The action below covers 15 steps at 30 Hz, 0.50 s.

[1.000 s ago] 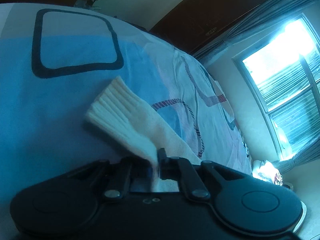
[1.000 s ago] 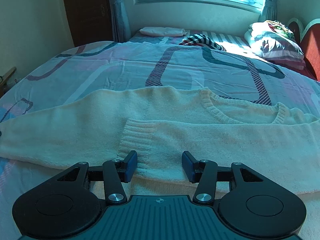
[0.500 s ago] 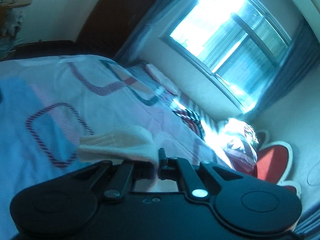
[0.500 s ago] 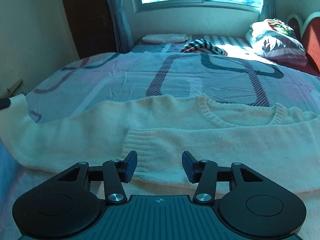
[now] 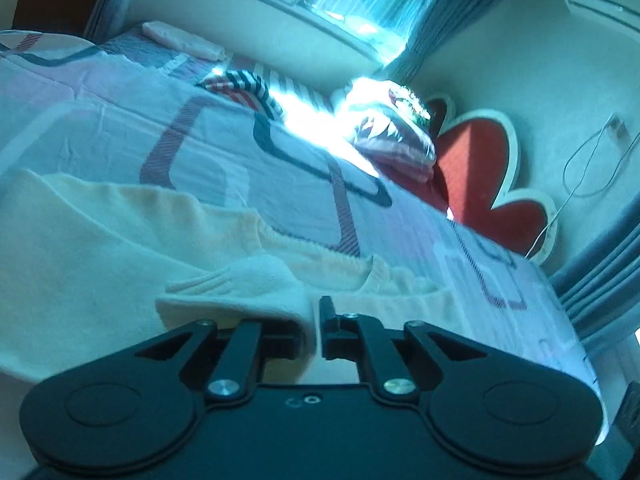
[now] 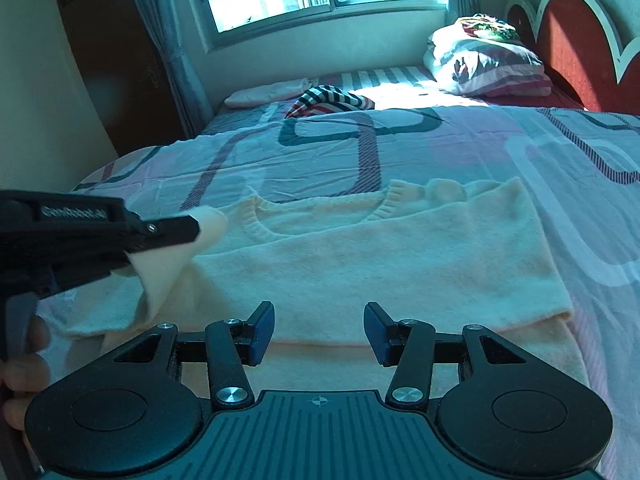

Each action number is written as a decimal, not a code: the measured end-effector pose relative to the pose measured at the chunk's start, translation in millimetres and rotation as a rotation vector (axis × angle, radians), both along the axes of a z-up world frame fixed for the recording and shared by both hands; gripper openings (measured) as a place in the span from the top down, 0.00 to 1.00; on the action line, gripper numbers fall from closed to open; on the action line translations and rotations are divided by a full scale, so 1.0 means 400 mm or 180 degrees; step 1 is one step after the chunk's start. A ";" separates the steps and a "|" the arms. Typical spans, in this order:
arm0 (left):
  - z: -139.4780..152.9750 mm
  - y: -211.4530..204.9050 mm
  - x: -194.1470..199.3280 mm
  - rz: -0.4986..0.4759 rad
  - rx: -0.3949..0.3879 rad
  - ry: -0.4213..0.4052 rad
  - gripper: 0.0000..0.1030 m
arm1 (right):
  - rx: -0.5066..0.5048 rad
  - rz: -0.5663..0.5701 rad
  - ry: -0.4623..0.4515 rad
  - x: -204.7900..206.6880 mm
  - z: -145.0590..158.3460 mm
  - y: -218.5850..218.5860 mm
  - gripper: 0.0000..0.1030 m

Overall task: Fold small clothes
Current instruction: 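Fold the held sleeve across the body with the left gripper, release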

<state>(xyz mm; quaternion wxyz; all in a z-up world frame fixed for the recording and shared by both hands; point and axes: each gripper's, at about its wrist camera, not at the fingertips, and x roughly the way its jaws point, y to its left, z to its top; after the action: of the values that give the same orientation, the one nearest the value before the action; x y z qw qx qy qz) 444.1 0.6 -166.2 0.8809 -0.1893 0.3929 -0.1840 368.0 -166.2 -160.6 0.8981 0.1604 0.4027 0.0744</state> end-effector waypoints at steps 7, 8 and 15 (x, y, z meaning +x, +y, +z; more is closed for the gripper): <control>0.007 0.059 -0.059 0.0306 0.0149 -0.0004 0.24 | 0.0187 0.0225 -0.0030 -0.018 -0.007 0.026 0.52; 0.019 0.077 -0.068 0.0347 0.0173 -0.0016 0.24 | 0.0198 0.0276 -0.0036 -0.014 -0.009 0.038 0.52; 0.023 0.215 -0.159 0.0777 0.0558 -0.0042 0.24 | 0.0095 0.0676 -0.0089 0.004 -0.010 0.140 0.51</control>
<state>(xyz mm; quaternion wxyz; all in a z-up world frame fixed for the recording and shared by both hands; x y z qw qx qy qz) 380.5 86.7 -156.8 0.9124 -0.1568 0.3758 -0.0418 369.8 -110.0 -164.8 0.8882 0.1291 0.4036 0.1774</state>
